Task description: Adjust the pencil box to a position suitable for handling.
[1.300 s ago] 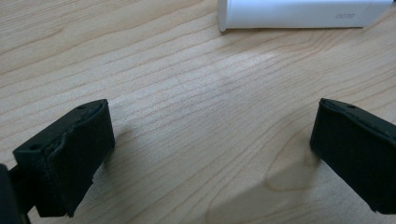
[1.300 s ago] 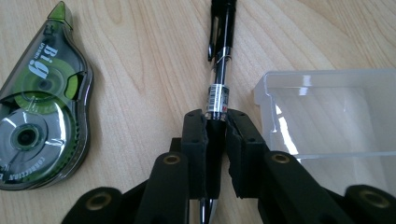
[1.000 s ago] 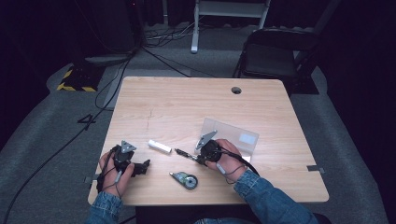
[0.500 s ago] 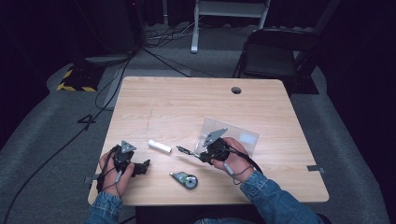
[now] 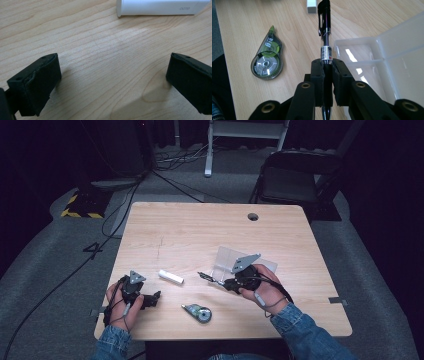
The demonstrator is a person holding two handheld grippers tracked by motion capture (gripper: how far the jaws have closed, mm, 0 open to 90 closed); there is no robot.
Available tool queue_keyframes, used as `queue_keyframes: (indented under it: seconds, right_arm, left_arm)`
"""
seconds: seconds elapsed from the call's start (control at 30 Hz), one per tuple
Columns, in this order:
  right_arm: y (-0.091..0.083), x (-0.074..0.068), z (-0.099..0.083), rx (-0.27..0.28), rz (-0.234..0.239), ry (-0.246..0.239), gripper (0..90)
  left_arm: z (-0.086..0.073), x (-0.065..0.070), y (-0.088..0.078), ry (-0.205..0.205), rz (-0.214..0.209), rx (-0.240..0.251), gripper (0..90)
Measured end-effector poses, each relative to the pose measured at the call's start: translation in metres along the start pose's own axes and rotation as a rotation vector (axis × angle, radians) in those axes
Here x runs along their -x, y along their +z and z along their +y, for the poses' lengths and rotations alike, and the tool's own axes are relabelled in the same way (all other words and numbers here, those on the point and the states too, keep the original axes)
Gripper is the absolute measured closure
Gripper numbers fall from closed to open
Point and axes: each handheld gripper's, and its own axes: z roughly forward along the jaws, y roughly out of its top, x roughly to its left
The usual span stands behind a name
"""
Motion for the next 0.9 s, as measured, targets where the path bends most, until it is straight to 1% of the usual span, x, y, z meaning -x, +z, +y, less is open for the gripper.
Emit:
queue_keyframes:
  seconds: [0.13, 0.4, 0.77, 0.9]
  right_arm:
    - [-0.010, 0.005, -0.005, 0.005, -0.011, 0.012, 80.4]
    - [-0.023, 0.012, -0.013, 0.000, -0.030, 0.030, 80.4]
    - [-0.033, 0.021, -0.022, -0.007, -0.053, 0.052, 80.4]
    - [-0.035, 0.026, -0.025, -0.019, -0.061, 0.061, 80.4]
  left_arm:
    - [0.000, 0.000, 0.000, 0.000, 0.000, 0.000, 0.2]
    - [0.000, 0.000, 0.000, 0.000, 0.000, 0.000, 0.2]
    - [0.000, 0.000, 0.000, 0.000, 0.000, 0.000, 0.2]
    - [0.000, 0.000, 0.000, 0.000, 0.000, 0.000, 0.2]
